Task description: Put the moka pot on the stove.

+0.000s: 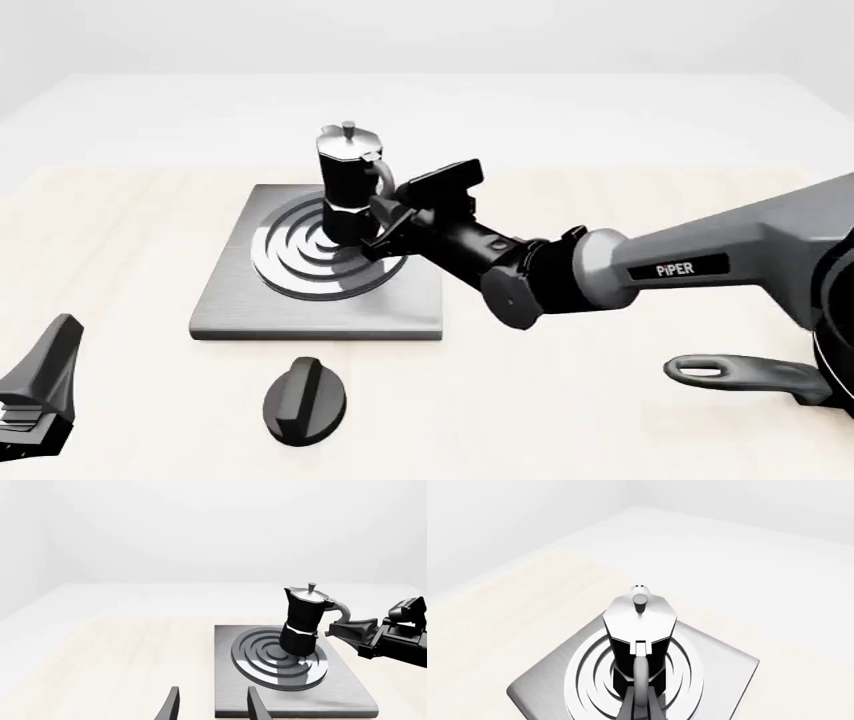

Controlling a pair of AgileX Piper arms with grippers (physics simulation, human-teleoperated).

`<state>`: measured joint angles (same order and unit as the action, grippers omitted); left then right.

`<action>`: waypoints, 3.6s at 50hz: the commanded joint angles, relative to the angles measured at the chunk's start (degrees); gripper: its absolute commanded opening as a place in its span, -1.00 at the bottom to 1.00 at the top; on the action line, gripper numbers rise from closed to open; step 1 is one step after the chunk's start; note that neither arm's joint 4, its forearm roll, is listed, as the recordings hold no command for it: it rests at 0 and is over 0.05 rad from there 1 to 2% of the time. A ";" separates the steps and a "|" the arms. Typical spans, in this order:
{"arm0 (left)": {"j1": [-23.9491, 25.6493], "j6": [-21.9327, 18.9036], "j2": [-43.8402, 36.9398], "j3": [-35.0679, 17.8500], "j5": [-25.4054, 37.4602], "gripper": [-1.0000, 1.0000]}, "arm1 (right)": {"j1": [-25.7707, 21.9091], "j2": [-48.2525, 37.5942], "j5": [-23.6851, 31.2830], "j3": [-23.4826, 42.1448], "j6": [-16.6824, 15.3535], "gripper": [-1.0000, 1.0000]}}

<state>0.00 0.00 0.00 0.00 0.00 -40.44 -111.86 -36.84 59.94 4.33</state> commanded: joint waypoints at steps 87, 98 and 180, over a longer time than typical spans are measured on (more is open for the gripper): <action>0.00 0.00 0.00 0.00 0.00 1.00 | -1.34 -3.14 -0.96 2.65 1.58 1.00; 0.00 0.00 0.00 0.00 0.00 1.00 | -1.27 -3.08 -1.24 2.41 1.54 1.00; 0.00 0.00 0.00 0.00 0.00 1.00 | 0.29 18.17 -2.10 -14.96 -0.25 1.00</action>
<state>0.00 0.00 0.00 0.00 0.00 -41.23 -96.45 -38.72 47.48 4.25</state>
